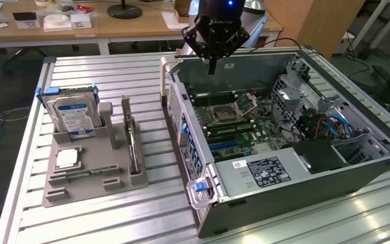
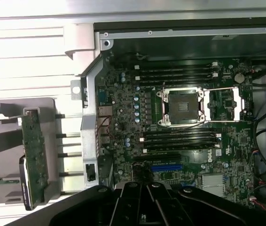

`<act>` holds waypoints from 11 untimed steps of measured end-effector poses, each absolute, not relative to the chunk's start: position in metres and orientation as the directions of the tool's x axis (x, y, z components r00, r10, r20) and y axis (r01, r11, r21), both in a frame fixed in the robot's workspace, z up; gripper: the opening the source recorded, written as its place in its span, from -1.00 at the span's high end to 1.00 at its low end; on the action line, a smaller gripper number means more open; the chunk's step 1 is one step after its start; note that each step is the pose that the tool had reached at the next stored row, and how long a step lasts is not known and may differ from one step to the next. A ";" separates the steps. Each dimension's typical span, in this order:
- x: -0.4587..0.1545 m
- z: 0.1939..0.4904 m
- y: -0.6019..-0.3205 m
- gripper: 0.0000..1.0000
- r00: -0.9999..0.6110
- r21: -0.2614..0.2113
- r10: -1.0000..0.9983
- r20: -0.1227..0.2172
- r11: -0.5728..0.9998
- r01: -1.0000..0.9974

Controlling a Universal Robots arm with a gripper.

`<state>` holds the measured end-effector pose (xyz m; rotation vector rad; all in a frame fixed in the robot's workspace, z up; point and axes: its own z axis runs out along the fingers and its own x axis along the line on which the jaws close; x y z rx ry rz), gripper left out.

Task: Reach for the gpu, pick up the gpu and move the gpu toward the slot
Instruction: 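Reach for the gpu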

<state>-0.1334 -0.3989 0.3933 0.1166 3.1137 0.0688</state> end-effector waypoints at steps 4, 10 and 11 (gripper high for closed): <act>-0.139 0.393 -0.399 0.79 -0.997 0.045 0.075 -0.023 0.996 0.074; -0.148 0.393 -0.399 0.79 -0.997 0.045 0.075 -0.023 0.996 0.074; -0.150 0.393 -0.399 0.79 -0.997 0.045 0.075 -0.023 0.996 0.074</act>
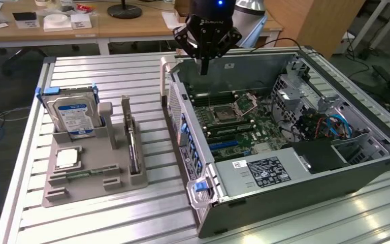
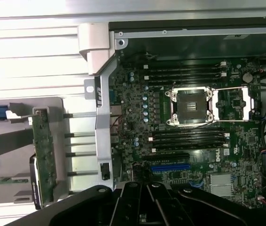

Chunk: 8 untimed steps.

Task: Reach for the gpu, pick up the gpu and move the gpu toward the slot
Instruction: 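Reach for the gpu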

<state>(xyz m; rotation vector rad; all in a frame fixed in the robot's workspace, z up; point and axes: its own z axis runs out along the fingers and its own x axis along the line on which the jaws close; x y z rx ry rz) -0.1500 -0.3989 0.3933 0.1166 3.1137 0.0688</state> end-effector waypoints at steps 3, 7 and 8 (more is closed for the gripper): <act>-0.154 0.393 -0.399 0.79 -0.997 0.045 0.075 -0.023 0.996 0.074; -0.159 0.393 -0.399 0.79 -0.997 0.045 0.075 -0.023 0.996 0.074; -0.160 0.393 -0.399 0.79 -0.997 0.045 0.075 -0.023 0.996 0.074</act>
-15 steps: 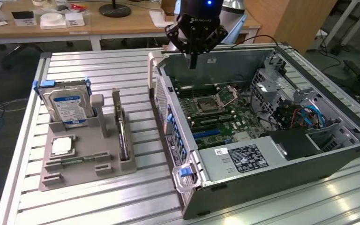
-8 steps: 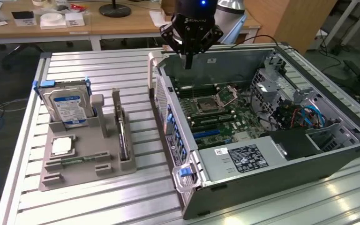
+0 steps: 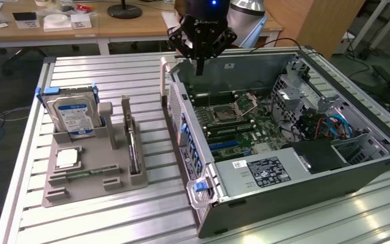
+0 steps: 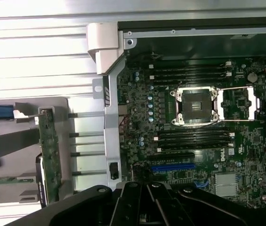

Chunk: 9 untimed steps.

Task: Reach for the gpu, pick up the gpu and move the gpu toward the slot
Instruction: 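Reach for the gpu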

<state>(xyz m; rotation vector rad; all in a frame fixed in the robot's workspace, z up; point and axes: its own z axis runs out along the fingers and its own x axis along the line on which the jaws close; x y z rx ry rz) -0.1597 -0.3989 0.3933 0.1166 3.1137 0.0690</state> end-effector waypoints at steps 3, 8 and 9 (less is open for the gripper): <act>-0.163 0.393 -0.399 0.79 -0.997 0.045 0.075 -0.023 0.996 0.074; -0.171 0.393 -0.399 0.79 -0.997 0.045 0.075 -0.023 0.996 0.074; -0.172 0.393 -0.399 0.79 -0.997 0.045 0.075 -0.023 0.996 0.074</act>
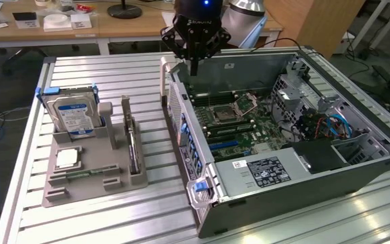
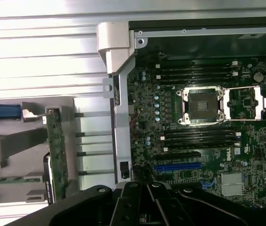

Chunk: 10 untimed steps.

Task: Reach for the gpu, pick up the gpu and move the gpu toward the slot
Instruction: 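Reach for the gpu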

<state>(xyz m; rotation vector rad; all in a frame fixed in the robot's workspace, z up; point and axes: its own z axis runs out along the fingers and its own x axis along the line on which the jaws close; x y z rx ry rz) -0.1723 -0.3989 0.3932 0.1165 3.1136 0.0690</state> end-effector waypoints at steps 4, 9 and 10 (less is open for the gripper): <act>-0.179 0.393 -0.399 0.79 -0.997 0.045 0.075 -0.023 0.996 0.074; -0.188 0.393 -0.399 0.79 -0.997 0.045 0.075 -0.023 0.996 0.074; -0.190 0.393 -0.399 0.79 -0.997 0.045 0.075 -0.023 0.996 0.074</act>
